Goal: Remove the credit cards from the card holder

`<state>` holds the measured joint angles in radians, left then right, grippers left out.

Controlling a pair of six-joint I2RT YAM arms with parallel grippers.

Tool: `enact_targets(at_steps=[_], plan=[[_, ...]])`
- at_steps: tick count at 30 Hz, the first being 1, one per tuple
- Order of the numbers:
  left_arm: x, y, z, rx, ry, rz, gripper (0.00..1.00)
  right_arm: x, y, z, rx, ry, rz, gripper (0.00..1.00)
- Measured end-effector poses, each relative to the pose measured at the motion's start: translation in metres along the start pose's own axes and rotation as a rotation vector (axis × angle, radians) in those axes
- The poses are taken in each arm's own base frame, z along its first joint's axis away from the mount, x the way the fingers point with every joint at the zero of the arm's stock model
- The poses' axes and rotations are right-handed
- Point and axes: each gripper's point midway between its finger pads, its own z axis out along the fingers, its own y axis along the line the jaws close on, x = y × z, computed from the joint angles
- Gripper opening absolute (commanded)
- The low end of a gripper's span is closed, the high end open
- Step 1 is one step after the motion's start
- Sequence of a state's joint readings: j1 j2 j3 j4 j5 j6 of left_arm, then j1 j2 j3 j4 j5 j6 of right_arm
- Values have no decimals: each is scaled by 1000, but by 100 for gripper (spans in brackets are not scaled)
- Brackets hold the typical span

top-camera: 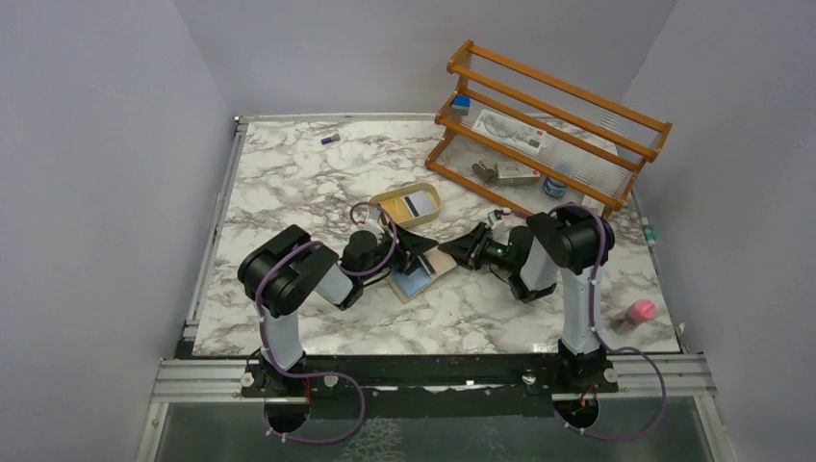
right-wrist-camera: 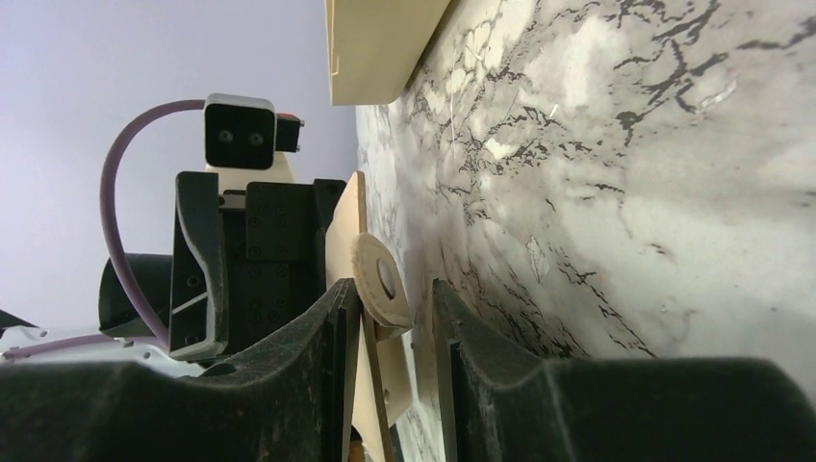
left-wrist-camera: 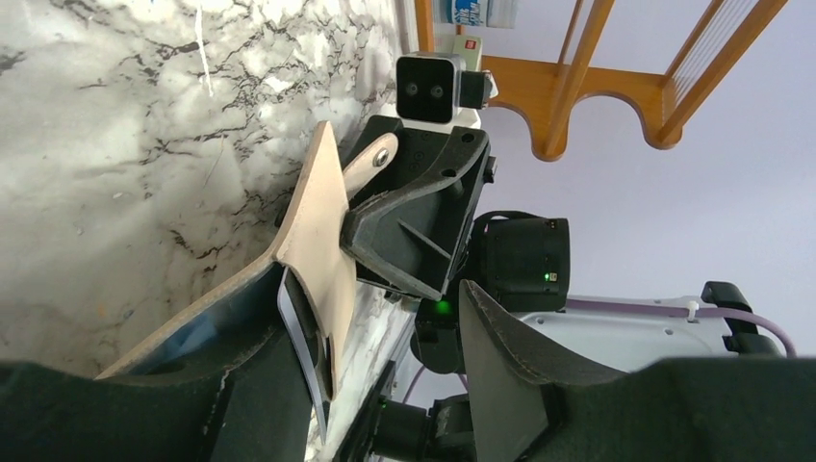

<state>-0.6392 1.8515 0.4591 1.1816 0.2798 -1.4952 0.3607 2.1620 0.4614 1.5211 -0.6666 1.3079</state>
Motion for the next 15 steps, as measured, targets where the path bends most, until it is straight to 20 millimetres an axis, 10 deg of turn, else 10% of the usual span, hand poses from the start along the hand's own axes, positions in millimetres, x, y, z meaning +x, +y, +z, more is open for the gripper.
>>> enact_targets(at_steps=[15], plan=[[3,9,-10,-16,0,2,21,0,-1,-1,4,-2,11,1]])
